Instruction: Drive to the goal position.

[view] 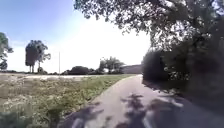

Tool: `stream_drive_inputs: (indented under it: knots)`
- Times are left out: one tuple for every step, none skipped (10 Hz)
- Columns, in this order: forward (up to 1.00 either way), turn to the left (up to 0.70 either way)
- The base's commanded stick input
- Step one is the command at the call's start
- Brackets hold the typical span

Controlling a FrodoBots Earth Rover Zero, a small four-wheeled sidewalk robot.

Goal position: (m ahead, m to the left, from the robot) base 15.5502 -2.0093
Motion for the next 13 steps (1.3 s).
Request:
stream_drive_inputs:
  knots:
    - [0.70, 0.00]
    - [0.70, 0.00]
    - [0.70, 0.00]
    - [0.70, 0.00]
    - [0.70, 0.00]
    - [0.70, 0.00]
    - [0.70, 0.00]
    - [0.70, 0.00]
    - [0.70, 0.00]
    - [0.70, 0.00]
    - [0.70, 0.00]
    - [0.70, 0.00]
    - [0.70, 0.00]
